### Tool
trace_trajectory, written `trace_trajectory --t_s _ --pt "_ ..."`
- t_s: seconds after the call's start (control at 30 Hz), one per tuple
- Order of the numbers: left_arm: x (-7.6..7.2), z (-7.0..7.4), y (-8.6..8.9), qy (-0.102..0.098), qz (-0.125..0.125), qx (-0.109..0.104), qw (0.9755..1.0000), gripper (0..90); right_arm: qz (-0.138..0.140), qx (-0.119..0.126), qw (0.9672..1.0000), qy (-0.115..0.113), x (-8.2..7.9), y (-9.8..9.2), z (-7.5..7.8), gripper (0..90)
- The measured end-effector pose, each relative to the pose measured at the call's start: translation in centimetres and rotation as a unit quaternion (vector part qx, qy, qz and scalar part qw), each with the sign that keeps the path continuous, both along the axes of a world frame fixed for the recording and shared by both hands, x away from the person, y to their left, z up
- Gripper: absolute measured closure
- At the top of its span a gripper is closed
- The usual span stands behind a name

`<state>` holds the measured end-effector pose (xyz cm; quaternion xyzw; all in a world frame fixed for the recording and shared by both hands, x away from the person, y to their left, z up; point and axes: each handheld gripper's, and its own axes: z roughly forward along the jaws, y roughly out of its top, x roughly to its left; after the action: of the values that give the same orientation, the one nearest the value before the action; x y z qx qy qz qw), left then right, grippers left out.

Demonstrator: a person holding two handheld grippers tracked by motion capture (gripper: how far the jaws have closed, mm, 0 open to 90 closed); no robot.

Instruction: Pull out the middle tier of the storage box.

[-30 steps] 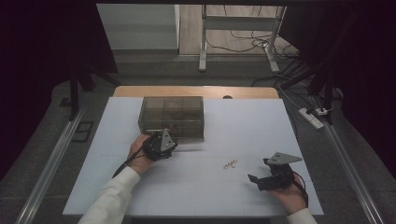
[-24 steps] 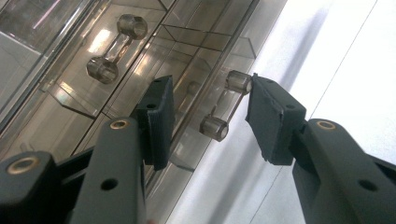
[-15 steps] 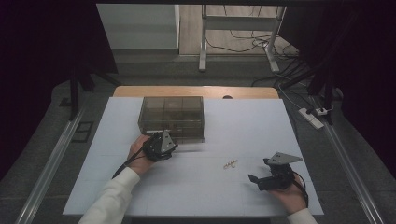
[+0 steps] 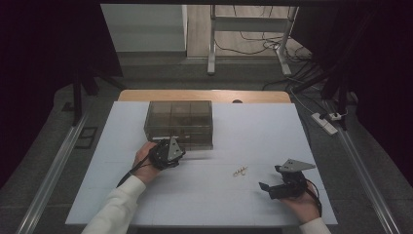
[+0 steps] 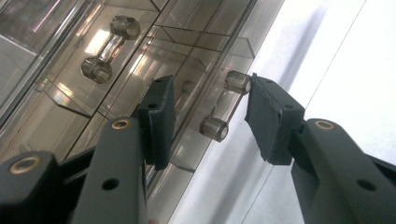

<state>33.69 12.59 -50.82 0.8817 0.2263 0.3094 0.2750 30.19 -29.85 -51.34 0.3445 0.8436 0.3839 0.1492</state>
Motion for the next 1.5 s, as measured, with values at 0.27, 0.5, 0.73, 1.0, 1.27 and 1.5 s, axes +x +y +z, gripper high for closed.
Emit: trace_trajectory --t_s 0.27,0.5,0.73,1.0,1.27,1.5 --pt "-0.13 0.02 0.06 0.003 -0.001 0.0 1.0 51.8 -0.001 -0.001 1.0 0.002 0.04 -0.01 -0.05 7.4" --pt "-0.24 0.03 0.06 0.002 -0.001 0.001 1.0 51.8 -0.001 0.0 1.0 0.003 0.02 -0.01 -0.03 7.4" --pt "-0.37 0.02 0.03 0.001 -0.003 0.002 1.0 51.9 -0.001 0.0 1.0 0.003 0.03 -0.02 -0.04 7.4" --pt "-0.58 0.03 0.09 0.002 -0.005 0.002 1.0 52.0 -0.001 -0.001 1.0 0.003 0.02 -0.01 -0.04 7.4" --pt "-0.81 -0.01 0.19 0.002 -0.006 0.003 1.0 51.9 -0.001 -0.001 1.0 0.004 0.01 -0.03 -0.04 7.4" --pt "-1.01 0.01 0.22 0.001 -0.008 0.003 1.0 52.0 -0.001 -0.001 1.0 0.004 0.0 -0.04 -0.04 7.4"
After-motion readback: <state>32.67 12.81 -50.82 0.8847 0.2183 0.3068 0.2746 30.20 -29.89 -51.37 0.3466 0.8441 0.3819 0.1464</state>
